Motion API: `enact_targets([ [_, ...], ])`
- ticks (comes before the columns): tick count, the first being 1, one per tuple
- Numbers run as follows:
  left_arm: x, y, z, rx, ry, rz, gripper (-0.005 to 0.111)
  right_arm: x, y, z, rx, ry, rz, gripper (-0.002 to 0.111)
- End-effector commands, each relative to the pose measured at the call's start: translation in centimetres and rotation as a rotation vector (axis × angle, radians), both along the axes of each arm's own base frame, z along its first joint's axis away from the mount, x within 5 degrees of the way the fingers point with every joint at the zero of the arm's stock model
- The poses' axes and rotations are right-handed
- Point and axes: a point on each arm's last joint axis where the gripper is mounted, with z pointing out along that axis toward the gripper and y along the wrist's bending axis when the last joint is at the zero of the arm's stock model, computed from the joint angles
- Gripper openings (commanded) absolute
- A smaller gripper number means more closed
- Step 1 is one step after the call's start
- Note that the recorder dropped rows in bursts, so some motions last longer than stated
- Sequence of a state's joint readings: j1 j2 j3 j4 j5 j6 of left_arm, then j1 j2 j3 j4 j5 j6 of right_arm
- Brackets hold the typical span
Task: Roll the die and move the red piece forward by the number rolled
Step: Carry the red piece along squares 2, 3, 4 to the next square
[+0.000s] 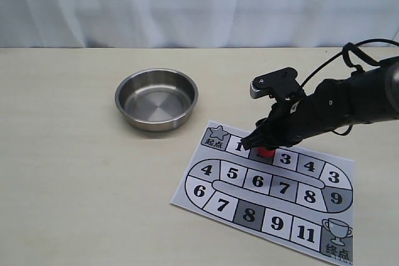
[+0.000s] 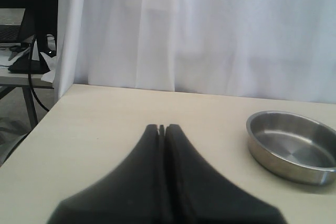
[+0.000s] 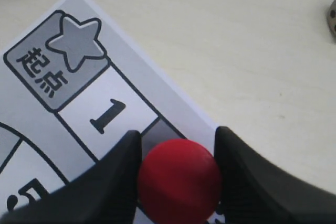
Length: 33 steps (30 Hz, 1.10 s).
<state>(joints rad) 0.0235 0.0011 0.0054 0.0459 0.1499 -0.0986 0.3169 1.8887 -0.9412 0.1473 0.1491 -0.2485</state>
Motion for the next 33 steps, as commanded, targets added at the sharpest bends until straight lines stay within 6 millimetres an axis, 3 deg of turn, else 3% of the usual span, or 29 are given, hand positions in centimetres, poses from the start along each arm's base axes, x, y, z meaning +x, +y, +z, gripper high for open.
enact_targets([
  [1, 0.0, 0.0, 0.2, -0.003, -0.013, 0.0, 0.0, -0.2, -0.1, 1.0, 0.001, -0.013, 0.005, 0.004],
  [5, 0.0, 0.0, 0.2, -0.003, -0.013, 0.0, 0.0, -0.6, -0.4, 2.9, -0.002, -0.045, 0.021, 0.004],
  [9, 0.0, 0.0, 0.2, -0.003, -0.013, 0.0, 0.0, -0.8, -1.6, 3.6, -0.008, -0.011, -0.007, 0.004],
  [13, 0.0, 0.0, 0.2, -0.003, -0.013, 0.0, 0.0, -1.1, -2.9, 3.0, -0.013, 0.038, -0.046, 0.004],
  [28, 0.0, 0.0, 0.3, -0.003, -0.015, 0.0, 0.0, -2.0, -3.2, -0.4, -0.031, 0.068, -0.055, 0.004],
  [33, 0.0, 0.0, 0.3, -0.003, -0.015, 0.0, 0.0, -2.0, -3.2, 0.4, -0.025, 0.045, -0.055, 0.004],
])
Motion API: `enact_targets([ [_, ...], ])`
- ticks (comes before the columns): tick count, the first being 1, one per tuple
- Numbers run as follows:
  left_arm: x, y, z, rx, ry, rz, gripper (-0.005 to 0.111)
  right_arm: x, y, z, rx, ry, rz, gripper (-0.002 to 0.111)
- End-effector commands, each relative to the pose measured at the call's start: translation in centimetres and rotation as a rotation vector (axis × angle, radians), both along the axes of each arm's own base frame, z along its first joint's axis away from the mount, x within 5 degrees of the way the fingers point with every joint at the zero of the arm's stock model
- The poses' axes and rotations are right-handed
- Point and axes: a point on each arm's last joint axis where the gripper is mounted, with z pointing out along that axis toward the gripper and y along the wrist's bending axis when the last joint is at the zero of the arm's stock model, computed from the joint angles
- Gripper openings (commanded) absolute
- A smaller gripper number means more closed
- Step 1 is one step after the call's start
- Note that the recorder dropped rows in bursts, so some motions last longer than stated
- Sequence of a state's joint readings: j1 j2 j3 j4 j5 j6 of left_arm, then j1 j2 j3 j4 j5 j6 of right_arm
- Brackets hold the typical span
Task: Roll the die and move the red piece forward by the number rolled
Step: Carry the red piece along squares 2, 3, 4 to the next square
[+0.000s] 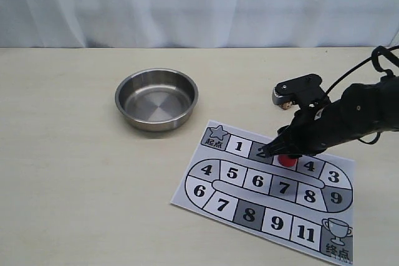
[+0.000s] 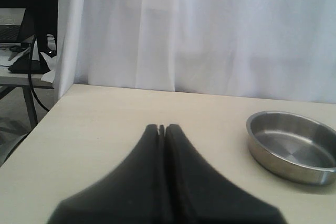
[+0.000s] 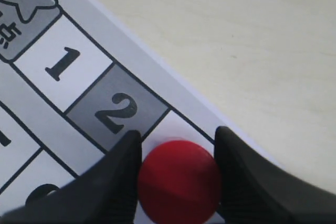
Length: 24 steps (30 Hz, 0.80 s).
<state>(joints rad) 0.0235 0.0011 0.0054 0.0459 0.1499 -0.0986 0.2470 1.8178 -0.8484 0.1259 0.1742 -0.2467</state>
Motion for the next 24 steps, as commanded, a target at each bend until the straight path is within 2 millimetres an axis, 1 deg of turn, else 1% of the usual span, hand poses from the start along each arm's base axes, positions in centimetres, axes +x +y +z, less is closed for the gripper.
enact_targets([
  [1, 0.0, 0.0, 0.3, -0.003, -0.015, 0.0, 0.0, -0.2, -0.2, 0.7, 0.002, -0.011, -0.003, 0.004],
  [3, 0.0, 0.0, 0.3, -0.003, -0.015, 0.0, 0.0, -0.3, -0.3, 1.8, 0.003, -0.047, 0.006, 0.004],
  [6, 0.0, 0.0, 0.3, -0.003, -0.015, 0.0, 0.0, -0.5, -1.1, 3.2, 0.003, -0.064, -0.009, 0.004],
  [9, 0.0, 0.0, 0.3, -0.003, -0.015, 0.0, 0.0, -0.6, -2.3, 3.7, 0.012, -0.044, -0.062, 0.004],
  [12, 0.0, 0.0, 0.3, -0.003, -0.015, 0.0, 0.0, -0.7, -3.1, 3.4, 0.02, -0.009, -0.111, 0.004],
  [17, 0.0, 0.0, 0.3, -0.003, -0.015, 0.0, 0.0, -1.1, -3.2, 2.2, 0.028, -0.017, -0.128, 0.004],
  [24, 0.0, 0.0, 0.2, -0.003, -0.013, 0.0, 0.0, -1.0, -3.2, -0.3, 0.013, 0.047, -0.132, 0.004],
])
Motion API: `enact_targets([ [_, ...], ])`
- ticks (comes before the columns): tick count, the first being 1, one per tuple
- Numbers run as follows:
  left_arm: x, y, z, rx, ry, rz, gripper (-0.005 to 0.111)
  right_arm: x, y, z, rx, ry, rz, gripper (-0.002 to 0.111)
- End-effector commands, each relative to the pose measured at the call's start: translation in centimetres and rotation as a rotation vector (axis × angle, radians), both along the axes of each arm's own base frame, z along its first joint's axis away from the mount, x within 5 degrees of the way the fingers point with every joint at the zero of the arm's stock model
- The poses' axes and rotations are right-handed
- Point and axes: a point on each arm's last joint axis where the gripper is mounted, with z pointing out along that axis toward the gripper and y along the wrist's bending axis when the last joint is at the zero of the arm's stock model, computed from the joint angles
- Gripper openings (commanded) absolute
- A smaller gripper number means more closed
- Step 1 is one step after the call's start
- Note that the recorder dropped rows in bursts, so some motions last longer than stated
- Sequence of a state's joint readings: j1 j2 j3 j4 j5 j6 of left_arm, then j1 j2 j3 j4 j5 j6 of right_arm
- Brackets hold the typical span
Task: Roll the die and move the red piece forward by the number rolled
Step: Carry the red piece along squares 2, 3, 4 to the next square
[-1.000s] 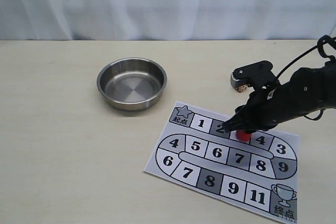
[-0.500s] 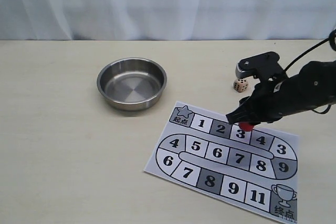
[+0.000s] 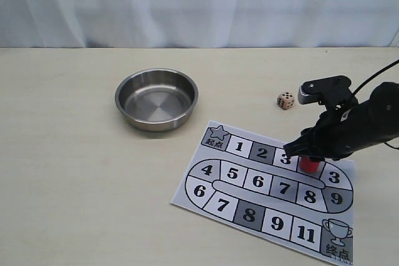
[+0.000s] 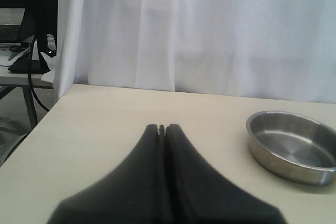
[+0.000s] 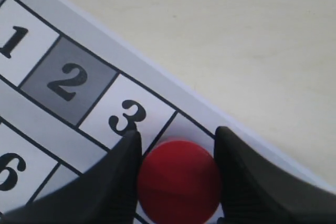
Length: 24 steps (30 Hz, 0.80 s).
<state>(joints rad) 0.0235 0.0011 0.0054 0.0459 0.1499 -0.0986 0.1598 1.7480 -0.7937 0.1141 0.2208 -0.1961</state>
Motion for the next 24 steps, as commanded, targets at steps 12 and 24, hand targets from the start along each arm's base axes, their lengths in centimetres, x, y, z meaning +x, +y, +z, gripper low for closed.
enact_targets([
  [12, 0.0, 0.0, 0.2, -0.003, -0.013, 0.0, 0.0, -0.3, -1.0, 2.8, 0.018, -0.076, -0.041, 0.004],
  [24, 0.0, 0.0, 0.3, -0.003, -0.015, 0.0, 0.0, -1.7, -2.5, 2.5, 0.037, 0.01, -0.129, 0.004],
])
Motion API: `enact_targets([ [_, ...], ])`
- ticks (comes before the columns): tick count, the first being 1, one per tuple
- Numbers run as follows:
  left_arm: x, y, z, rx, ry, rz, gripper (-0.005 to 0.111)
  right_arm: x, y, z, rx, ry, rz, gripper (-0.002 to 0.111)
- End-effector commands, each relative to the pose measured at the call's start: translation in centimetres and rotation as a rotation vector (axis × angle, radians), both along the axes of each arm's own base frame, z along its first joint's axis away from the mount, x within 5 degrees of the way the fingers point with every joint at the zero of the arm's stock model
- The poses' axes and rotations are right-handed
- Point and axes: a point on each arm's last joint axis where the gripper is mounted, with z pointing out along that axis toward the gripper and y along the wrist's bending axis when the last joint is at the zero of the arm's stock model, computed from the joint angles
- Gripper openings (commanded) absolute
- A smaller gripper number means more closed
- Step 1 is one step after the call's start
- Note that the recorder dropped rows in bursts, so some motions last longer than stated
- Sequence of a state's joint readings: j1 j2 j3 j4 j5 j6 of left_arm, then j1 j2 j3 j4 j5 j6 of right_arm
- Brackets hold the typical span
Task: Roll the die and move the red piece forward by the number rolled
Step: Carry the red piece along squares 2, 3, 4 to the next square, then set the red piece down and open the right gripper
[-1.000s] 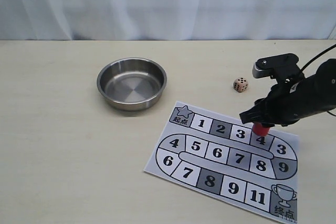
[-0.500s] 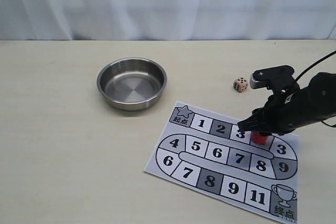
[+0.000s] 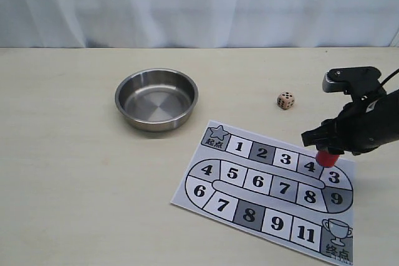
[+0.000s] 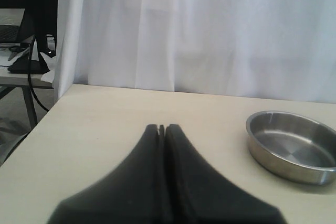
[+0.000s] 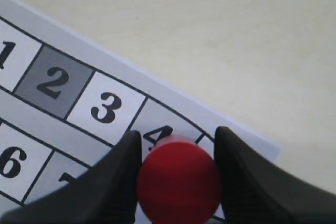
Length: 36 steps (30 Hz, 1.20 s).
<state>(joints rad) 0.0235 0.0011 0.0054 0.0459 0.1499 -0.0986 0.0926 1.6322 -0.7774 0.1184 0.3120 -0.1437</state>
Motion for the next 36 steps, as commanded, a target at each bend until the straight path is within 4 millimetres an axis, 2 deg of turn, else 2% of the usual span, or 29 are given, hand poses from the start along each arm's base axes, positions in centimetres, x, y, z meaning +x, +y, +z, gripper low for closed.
enact_targets([
  [1, 0.0, 0.0, 0.3, -0.003, -0.015, 0.0, 0.0, -0.6, -0.6, -0.3, 0.001, 0.01, -0.025, 0.004],
  [6, 0.0, 0.0, 0.3, -0.003, -0.015, 0.0, 0.0, -1.0, -1.8, -1.1, 0.019, 0.027, -0.104, 0.004],
  [16, 0.0, 0.0, 0.3, -0.003, -0.015, 0.0, 0.0, -1.2, -1.8, -1.5, 0.018, -0.016, -0.11, 0.004],
  [20, 0.0, 0.0, 0.3, -0.003, -0.015, 0.0, 0.0, -1.1, -1.8, -3.5, 0.011, 0.056, -0.111, 0.005],
  [22, 0.0, 0.0, 0.3, -0.003, -0.015, 0.0, 0.0, -1.1, -1.8, -3.7, 0.011, 0.063, -0.111, 0.012],
  [26, 0.0, 0.0, 0.3, -0.003, -0.013, 0.0, 0.0, -1.0, -1.8, -3.7, 0.011, 0.063, -0.111, 0.043],
  [29, 0.0, 0.0, 0.3, -0.003, -0.013, 0.0, 0.0, -0.9, -1.8, -3.6, 0.011, 0.059, -0.111, 0.051],
  [36, 0.0, 0.0, 0.3, -0.003, -0.013, 0.0, 0.0, 0.0, -1.7, -1.6, 0.032, -0.008, -0.133, 0.064],
])
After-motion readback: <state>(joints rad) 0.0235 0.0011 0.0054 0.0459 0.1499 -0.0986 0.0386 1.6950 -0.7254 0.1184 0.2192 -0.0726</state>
